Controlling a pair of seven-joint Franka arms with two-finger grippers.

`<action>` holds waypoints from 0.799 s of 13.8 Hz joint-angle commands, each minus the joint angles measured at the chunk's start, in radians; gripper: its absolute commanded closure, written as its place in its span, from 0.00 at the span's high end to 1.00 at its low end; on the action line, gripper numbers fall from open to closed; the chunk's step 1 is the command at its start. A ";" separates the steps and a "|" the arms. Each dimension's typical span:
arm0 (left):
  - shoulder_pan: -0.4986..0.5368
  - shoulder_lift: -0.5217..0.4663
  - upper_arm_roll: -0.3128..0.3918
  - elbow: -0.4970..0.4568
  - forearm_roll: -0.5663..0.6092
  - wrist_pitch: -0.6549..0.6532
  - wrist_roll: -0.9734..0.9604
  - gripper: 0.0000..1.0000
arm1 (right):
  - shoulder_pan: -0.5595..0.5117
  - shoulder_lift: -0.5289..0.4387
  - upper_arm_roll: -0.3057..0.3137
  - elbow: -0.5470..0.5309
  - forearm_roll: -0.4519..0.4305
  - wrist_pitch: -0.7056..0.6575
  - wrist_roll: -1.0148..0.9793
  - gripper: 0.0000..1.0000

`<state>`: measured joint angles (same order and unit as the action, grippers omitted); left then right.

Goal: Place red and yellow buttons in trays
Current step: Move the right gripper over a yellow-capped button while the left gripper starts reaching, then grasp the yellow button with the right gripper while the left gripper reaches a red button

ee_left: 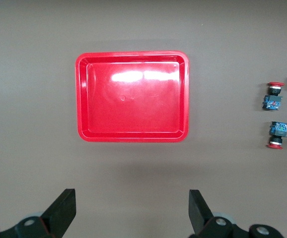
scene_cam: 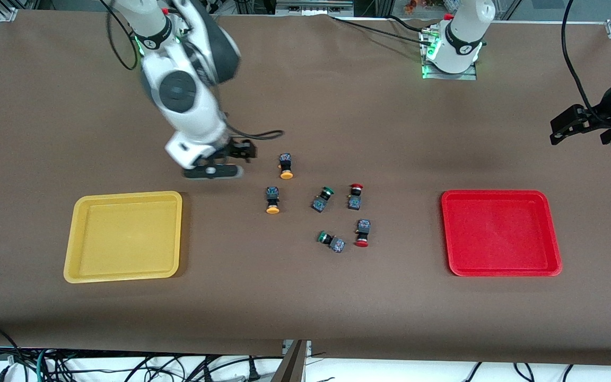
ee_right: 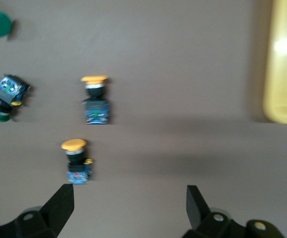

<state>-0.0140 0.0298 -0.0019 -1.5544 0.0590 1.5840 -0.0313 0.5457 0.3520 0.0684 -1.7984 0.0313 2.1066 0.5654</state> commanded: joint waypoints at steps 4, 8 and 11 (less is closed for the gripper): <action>-0.004 0.048 -0.003 0.008 0.001 -0.084 0.022 1.00 | 0.183 0.192 -0.009 0.007 -0.005 0.223 0.223 1.00; -0.020 0.119 -0.015 0.007 -0.002 -0.085 0.025 1.00 | 0.209 0.219 -0.013 -0.004 -0.024 0.237 0.217 1.00; -0.030 0.211 -0.039 0.008 -0.047 -0.046 0.019 1.00 | 0.212 0.222 -0.012 -0.044 -0.037 0.257 0.215 1.00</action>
<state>-0.0348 0.1778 -0.0363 -1.5670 0.0479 1.5187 -0.0280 0.7465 0.5811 0.0628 -1.8053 0.0144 2.3414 0.7766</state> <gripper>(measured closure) 0.000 0.000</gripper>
